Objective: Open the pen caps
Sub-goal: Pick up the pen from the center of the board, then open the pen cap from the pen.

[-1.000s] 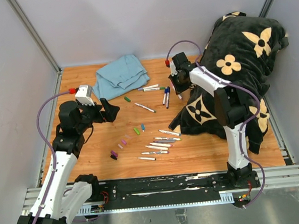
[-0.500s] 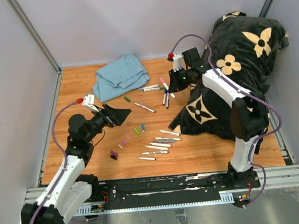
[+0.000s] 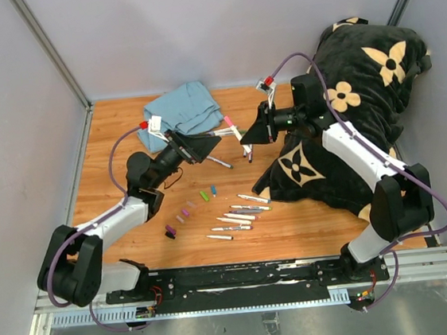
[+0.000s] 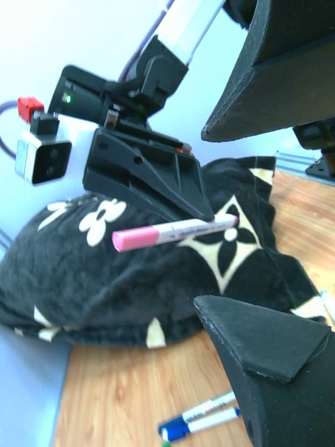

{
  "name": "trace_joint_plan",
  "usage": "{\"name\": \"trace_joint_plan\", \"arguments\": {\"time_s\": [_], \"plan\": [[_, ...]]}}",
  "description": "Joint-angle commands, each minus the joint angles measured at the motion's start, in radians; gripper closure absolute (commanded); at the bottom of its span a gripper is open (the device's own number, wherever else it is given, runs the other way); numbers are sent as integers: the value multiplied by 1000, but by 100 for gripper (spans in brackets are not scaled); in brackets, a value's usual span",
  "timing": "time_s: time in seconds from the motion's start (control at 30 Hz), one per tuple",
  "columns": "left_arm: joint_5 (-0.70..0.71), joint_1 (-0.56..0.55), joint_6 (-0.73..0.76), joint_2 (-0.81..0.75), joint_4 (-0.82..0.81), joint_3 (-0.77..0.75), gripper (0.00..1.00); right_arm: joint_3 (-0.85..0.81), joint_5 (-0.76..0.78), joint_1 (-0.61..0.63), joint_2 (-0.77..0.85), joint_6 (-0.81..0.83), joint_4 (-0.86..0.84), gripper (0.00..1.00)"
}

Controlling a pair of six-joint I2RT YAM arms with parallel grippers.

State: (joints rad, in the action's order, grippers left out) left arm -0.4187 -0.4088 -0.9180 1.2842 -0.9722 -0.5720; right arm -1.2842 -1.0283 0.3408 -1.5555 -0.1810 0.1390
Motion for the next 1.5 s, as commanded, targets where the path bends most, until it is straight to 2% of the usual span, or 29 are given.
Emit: {"name": "trace_joint_plan", "arguments": {"time_s": [0.0,0.17,0.33,0.57,0.77,0.83,0.9,1.07,1.1,1.17,1.33,1.4,1.47], "plan": [[13,-48,5,38,-161,-66,6,31,-132,3,33,-68,-122,99],[9,-52,27,88,-158,-113,9,31,-153,32,32,-59,-124,99],[-10,-52,31,122,-141,-133,22,31,-167,40,32,-56,-129,99],[-29,-52,33,138,-129,-153,36,28,-171,61,24,-41,-119,99],[-41,-51,23,155,-129,-173,42,18,-170,82,12,-8,-84,99],[-47,-51,20,160,-129,-177,48,17,-168,83,11,-1,-77,99],[-51,-51,19,161,-129,-177,59,17,-167,84,11,5,-74,99],[-68,-53,18,166,-132,-174,98,20,-164,84,12,11,-72,99],[-69,-52,15,164,-134,-171,99,22,-166,84,13,14,-72,96],[-64,-54,13,161,-134,-164,100,34,-162,84,20,17,-80,81],[-6,-89,29,131,-135,-123,100,78,-175,89,28,-24,-160,51],[14,-103,28,127,-146,-110,100,80,-163,101,24,-21,-159,44],[26,-107,18,126,-173,-98,100,79,-148,122,16,0,-140,43]]}}
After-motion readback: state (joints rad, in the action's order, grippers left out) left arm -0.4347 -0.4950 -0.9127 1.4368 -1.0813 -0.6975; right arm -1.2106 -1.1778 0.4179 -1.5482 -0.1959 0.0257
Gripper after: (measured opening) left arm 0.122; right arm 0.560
